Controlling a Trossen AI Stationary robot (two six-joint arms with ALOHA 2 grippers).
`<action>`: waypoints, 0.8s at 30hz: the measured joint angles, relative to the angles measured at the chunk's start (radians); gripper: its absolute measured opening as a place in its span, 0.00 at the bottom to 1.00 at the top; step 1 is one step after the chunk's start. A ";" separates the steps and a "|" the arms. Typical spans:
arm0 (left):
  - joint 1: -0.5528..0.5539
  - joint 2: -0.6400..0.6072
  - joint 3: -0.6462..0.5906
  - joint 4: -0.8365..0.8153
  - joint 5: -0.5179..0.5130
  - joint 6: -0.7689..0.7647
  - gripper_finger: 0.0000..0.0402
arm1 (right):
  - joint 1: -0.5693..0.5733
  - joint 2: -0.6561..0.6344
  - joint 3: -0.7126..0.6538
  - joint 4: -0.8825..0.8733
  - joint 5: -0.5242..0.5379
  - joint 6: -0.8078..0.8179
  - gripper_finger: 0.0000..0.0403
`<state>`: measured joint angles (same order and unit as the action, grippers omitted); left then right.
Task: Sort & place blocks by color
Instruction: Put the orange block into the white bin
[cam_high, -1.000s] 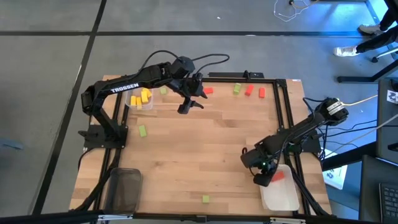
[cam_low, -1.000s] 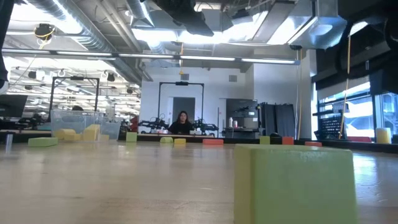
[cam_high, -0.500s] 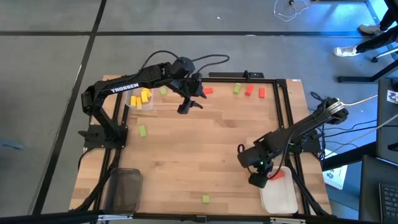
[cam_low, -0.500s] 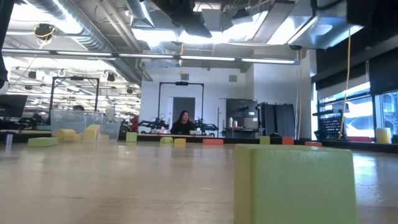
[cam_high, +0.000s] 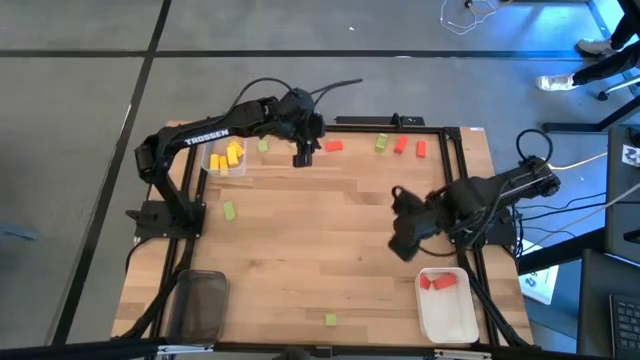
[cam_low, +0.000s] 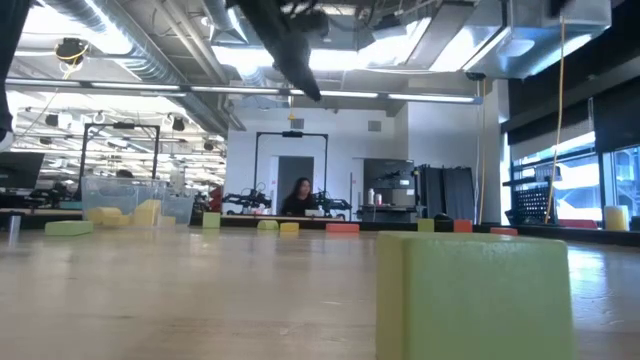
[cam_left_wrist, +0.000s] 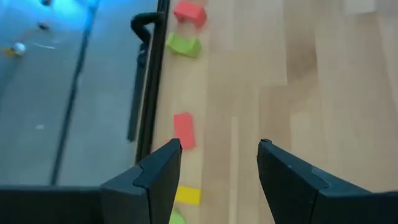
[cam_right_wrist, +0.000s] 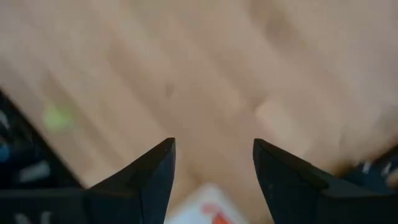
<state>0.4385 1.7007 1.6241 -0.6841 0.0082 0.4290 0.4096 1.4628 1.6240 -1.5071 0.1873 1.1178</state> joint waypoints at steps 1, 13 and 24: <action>0.019 0.014 0.000 0.004 0.043 0.000 0.49 | -0.005 0.000 0.023 0.000 0.044 0.000 0.54; 0.154 0.258 0.000 0.250 0.330 0.016 0.49 | -0.028 0.000 0.195 -0.004 0.348 -0.073 0.54; 0.191 0.430 -0.001 0.344 0.320 -0.004 0.49 | -0.028 0.000 0.272 -0.063 0.520 -0.109 0.54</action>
<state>0.6300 2.1309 1.6234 -0.3406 0.3283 0.4248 0.3813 1.4624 1.8958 -1.5703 0.7068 1.0084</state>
